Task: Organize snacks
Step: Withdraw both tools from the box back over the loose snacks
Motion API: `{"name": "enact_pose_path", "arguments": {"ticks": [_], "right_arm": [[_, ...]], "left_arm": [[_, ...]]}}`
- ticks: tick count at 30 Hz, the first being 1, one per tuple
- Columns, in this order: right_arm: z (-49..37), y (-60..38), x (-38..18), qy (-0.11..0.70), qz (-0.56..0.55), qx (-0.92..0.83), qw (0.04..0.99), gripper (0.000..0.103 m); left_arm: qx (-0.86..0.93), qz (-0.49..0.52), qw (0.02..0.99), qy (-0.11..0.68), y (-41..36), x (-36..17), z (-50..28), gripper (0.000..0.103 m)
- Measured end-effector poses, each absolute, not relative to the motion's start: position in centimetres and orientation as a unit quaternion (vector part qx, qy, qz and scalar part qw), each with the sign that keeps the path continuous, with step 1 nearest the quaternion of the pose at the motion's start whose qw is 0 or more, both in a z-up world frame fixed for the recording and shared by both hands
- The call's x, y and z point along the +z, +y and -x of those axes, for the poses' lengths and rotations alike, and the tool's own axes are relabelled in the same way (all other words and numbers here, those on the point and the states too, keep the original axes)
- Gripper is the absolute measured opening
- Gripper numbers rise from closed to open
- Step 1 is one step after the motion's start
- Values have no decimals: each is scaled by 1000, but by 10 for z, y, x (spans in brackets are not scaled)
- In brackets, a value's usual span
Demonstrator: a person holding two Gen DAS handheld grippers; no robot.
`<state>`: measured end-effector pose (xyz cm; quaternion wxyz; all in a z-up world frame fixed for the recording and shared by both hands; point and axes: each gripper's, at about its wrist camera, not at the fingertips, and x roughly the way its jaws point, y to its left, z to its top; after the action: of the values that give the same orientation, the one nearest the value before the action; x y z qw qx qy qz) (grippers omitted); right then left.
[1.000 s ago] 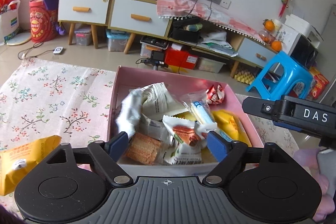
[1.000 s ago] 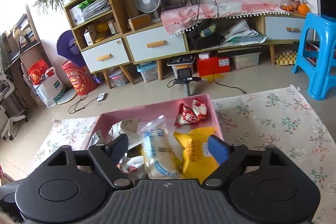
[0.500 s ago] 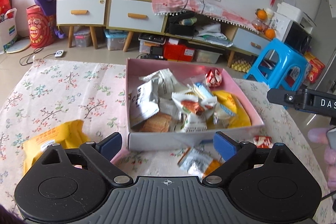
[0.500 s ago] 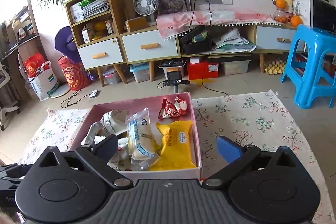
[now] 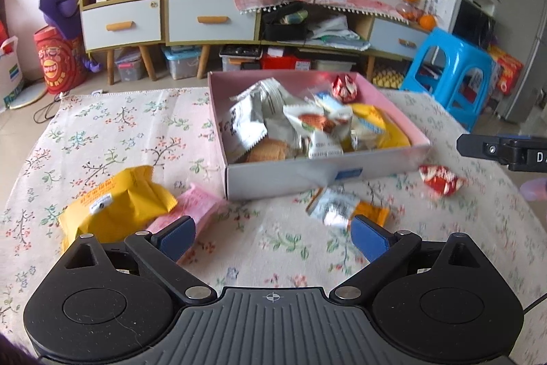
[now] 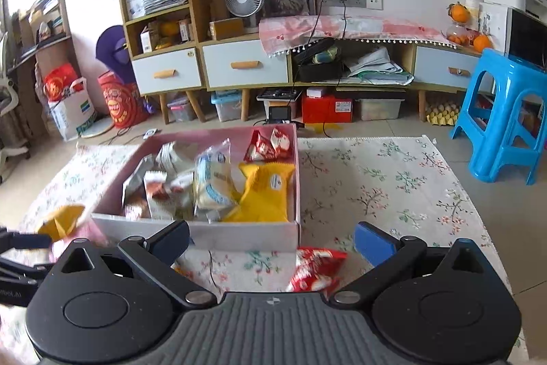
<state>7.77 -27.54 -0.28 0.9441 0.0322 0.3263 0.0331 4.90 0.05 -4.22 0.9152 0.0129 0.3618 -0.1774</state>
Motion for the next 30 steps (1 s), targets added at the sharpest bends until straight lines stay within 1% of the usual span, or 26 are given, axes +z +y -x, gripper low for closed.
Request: {"name": "enact_pose_path", "arguments": {"ticks": [9,17,27,30], "right_arm": [[-50,-277,-21,334,21,56,941,93],[-37,-283,-36,345,41,69,935,93],[-39,-292,-63,375,48,70,923,93],[-43,-293,-68,379,51,67,922,93]], "left_arm": [[-200,-43,910,361,-5,-56,-29,98],[-222,-49,905,360,-12,-69,-18,98],[-228,-71,895,376,-32,-89,-20,99],[-229,-71,898,370,-37,-93,-23,102]]}}
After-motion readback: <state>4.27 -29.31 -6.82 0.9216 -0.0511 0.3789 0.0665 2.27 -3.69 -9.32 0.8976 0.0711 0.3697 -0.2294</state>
